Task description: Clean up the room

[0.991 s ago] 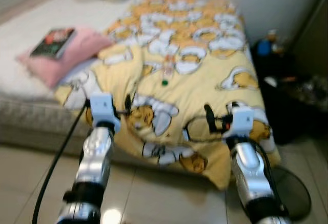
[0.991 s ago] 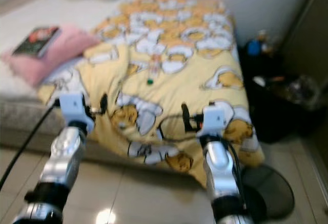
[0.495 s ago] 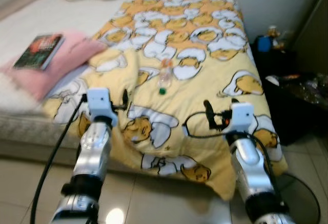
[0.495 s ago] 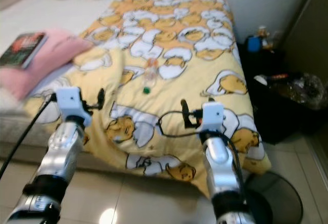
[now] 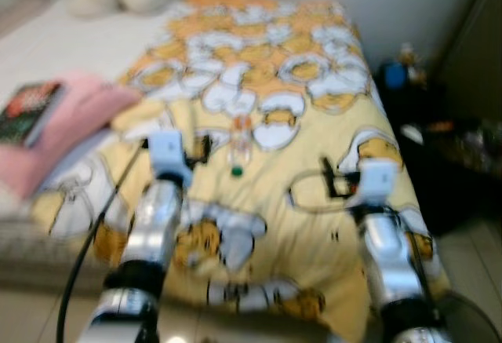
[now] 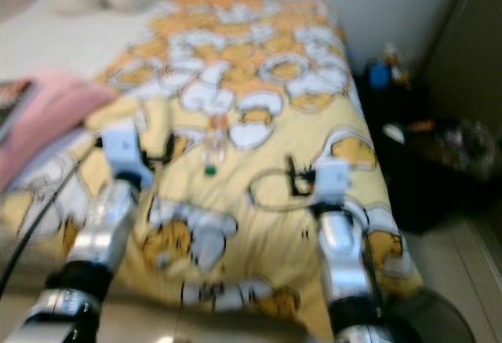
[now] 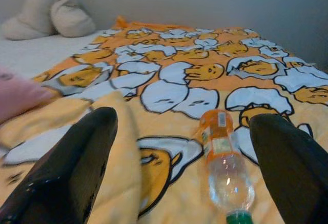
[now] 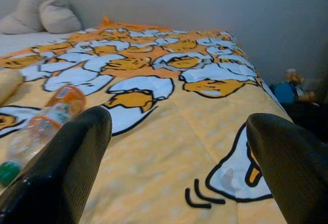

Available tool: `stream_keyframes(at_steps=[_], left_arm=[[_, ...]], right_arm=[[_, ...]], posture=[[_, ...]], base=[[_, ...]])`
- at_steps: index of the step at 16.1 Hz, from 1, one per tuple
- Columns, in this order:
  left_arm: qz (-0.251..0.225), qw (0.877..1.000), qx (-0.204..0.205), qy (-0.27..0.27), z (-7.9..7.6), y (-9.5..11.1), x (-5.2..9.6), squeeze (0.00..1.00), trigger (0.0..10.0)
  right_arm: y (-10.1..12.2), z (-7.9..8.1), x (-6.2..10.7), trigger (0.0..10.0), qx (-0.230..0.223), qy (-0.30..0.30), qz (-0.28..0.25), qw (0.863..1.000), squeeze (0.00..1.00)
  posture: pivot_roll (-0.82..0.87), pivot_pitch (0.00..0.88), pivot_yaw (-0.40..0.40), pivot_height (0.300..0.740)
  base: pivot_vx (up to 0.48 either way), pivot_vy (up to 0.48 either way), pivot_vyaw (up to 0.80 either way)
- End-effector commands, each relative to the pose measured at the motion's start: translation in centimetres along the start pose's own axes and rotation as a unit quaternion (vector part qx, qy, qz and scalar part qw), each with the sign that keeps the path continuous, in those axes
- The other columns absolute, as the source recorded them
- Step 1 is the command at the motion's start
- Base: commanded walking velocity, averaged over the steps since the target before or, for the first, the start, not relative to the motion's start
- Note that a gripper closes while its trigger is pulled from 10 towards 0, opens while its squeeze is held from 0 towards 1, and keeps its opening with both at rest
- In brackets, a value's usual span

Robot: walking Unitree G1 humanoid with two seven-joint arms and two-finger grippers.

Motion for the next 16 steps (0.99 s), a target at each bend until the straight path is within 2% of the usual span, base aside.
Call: stream_keyframes(at_steps=[1, 4, 5, 6, 7, 8, 9, 10, 12, 14, 16], left_arm=[[0.0, 1.0, 0.0, -0.02, -1.4, 0.1, -0.6, 0.0, 10.0], [0.009, 0.999, 0.001, -0.031, -2.2, 0.0, -1.2, 0.0, 10.0], [0.027, 0.999, 0.011, -0.025, -2.2, -0.3, -1.8, 0.0, 10.0], [0.071, 0.997, 0.034, -0.012, -2.3, -1.2, -2.6, 0.0, 10.0], [0.077, 0.996, 0.04, -0.016, -2.5, -1.3, -2.7, 0.0, 10.0], [0.103, 0.993, 0.04, -0.029, -3.5, -1.8, -3.1, 0.0, 10.0], [0.113, 0.992, 0.044, -0.031, -3.9, -2.0, -3.3, 0.0, 10.0], [0.118, 0.991, 0.051, -0.037, -4.8, -1.5, -3.9, 0.0, 10.0], [0.093, 0.993, 0.05, -0.047, -5.8, 0.3, -5.0, 0.0, 10.0], [0.085, 0.994, 0.047, -0.043, -5.5, 0.5, -5.0, 0.0, 10.0], [0.098, 0.994, 0.039, -0.028, -4.8, -0.4, -4.6, 0.0, 10.0]], right_arm=[[0.2, -1.3, 0.1, 10.0, 0.009, -0.016, -0.004, 1.0, 0.0], [0.1, -1.4, 0.4, 10.0, 0.009, -0.018, -0.002, 1.0, 0.0], [-0.1, -1.4, 0.6, 10.0, 0.008, -0.017, 0.002, 1.0, 0.0], [-0.4, -1.1, 0.8, 10.0, 0.009, -0.013, 0.006, 1.0, 0.0], [-0.4, -1.0, 0.9, 10.0, 0.009, -0.012, 0.006, 1.0, 0.0], [-0.4, -0.8, 1.3, 10.0, 0.008, -0.008, 0.006, 1.0, 0.0], [-0.4, -0.8, 1.4, 10.0, 0.008, -0.008, 0.006, 1.0, 0.0], [-0.5, -0.8, 1.8, 10.0, 0.01, -0.008, 0.009, 1.0, 0.0], [-0.7, -1.4, 2.6, 10.0, 0.021, -0.019, 0.014, 0.999, 0.0], [-0.9, -1.7, 2.8, 10.0, 0.02, -0.029, 0.02, 0.999, 0.0], [-0.9, -1.5, 2.9, 10.0, 0.027, -0.023, 0.023, 0.999, 0.0]], posture=[[-0.17, 0.003, 0.061, 0.74], [-0.17, 0.01, 0.057, 0.74], [-0.17, 0.016, 0.053, 0.74], [-0.17, 0.019, 0.047, 0.74], [-0.17, 0.022, 0.046, 0.74], [-0.19, 0.04, 0.046, 0.74], [-0.19, 0.044, 0.049, 0.74], [-0.2, 0.047, 0.053, 0.74], [-0.25, 0.049, 0.075, 0.74], [-0.26, 0.049, 0.085, 0.74], [-0.26, 0.051, 0.09, 0.74]], base=[[0.48, 0.0, 0.0], [0.48, 0.0, 0.0], [0.48, 0.0, 0.0], [0.0, 0.0, 0.0], [0.0, 0.0, 0.0], [0.0, 0.0, 0.0], [0.0, 0.0, 0.0], [0.0, 0.0, 0.0], [0.0, 0.0, 0.0], [0.0, 0.0, 0.0], [0.0, 0.0, -0.77]])
Point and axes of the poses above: a point about 5 cm out from each wrist's last joint towards the gripper, its own x axis pointing back from the gripper into the wrist, its own y axis along the axis of the wrist's last joint, z = x × y, the point moved 3 cm from there along -x, pointing out of the wrist towards the gripper, and after that the axes turned 12 degrees about x, right-handed, at the moved point
